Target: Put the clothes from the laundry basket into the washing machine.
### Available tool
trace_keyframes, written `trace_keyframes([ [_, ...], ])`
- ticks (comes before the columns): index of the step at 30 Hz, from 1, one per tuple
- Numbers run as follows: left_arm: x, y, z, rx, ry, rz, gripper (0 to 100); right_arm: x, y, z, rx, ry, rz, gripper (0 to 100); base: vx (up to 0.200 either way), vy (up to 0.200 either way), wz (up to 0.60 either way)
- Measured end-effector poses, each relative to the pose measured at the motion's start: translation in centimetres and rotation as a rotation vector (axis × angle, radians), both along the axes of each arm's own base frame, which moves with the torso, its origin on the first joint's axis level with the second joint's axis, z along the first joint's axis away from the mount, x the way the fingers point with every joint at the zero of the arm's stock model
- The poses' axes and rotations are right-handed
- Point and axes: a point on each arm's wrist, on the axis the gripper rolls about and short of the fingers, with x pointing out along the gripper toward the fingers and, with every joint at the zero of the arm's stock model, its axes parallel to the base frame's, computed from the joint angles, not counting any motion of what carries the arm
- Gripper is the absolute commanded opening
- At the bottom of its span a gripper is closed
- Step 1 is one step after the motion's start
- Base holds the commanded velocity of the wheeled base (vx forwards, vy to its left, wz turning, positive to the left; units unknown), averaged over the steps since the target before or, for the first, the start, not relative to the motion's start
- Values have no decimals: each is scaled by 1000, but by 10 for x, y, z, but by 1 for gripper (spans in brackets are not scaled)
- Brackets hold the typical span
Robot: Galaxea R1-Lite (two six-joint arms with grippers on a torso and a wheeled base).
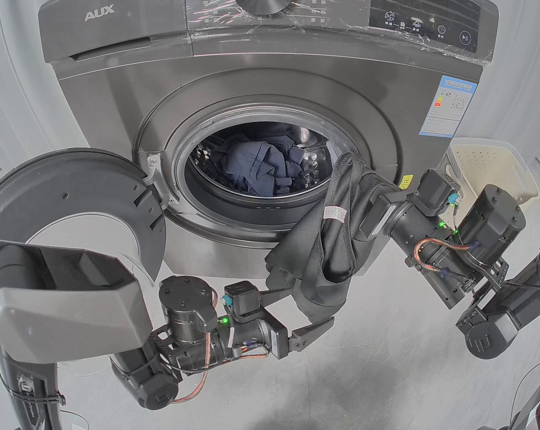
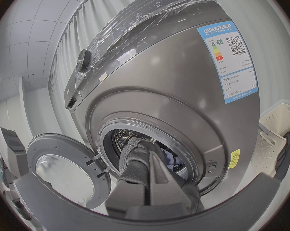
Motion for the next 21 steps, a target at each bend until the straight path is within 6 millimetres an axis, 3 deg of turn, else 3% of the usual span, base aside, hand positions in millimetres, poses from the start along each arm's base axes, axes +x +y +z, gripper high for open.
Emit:
trace_keyframes([
  [12, 38, -32, -23, -31, -49, 112, 100, 0, 2, 0, 1, -1, 5, 0, 0, 0, 0],
  [21, 50, -47, -32, -55, -66, 118, 100, 0, 3, 0, 1, -2, 8, 0, 0, 0, 0],
])
